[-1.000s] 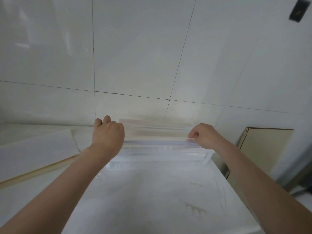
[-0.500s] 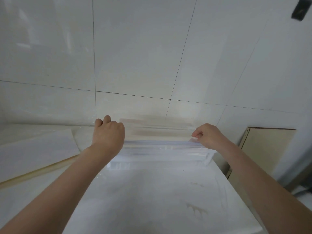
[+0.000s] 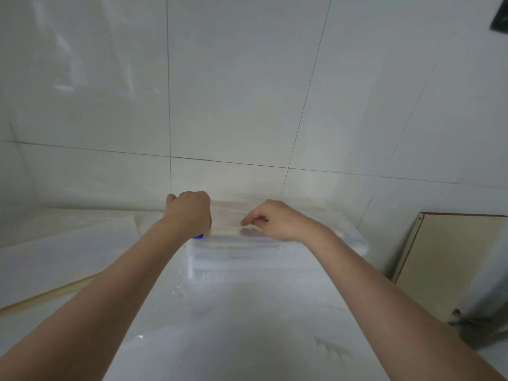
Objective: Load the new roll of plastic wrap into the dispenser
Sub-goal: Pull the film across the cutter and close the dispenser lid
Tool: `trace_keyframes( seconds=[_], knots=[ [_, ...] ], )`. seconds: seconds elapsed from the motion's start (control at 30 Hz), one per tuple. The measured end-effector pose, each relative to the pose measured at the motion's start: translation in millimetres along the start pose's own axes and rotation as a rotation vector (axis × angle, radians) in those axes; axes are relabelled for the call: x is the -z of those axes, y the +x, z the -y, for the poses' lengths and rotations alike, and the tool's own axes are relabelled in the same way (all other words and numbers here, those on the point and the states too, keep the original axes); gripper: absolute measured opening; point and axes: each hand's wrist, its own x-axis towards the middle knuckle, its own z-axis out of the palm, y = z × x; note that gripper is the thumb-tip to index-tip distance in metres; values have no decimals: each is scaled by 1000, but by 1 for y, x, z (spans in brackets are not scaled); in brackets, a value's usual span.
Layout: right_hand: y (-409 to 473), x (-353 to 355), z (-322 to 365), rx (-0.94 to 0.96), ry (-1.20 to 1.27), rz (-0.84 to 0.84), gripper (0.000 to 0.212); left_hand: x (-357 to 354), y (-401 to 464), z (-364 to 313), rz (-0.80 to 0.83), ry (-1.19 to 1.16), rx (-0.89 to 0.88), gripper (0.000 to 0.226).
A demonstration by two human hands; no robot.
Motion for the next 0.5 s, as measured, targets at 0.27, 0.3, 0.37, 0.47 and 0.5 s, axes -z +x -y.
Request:
trace_keyframes(
  seconds=[0.27, 0.3, 0.37, 0.47, 0.5],
  knots=[
    [4, -21, -1, 13, 111, -78, 41, 6, 9, -6, 70, 234, -93, 28],
    [4, -23, -2, 20, 116, -95, 43, 6, 8, -6, 57, 261, -112, 31],
    [5, -26, -3, 20, 131, -122, 44, 5, 4, -5, 33, 322, -158, 33],
    [8, -29, -4, 29, 144, -149, 43, 5, -3, -4, -1, 417, -255, 34],
    [8, -29, -4, 31, 146, -155, 43, 6, -4, -3, 2, 425, -272, 34]
  ],
)
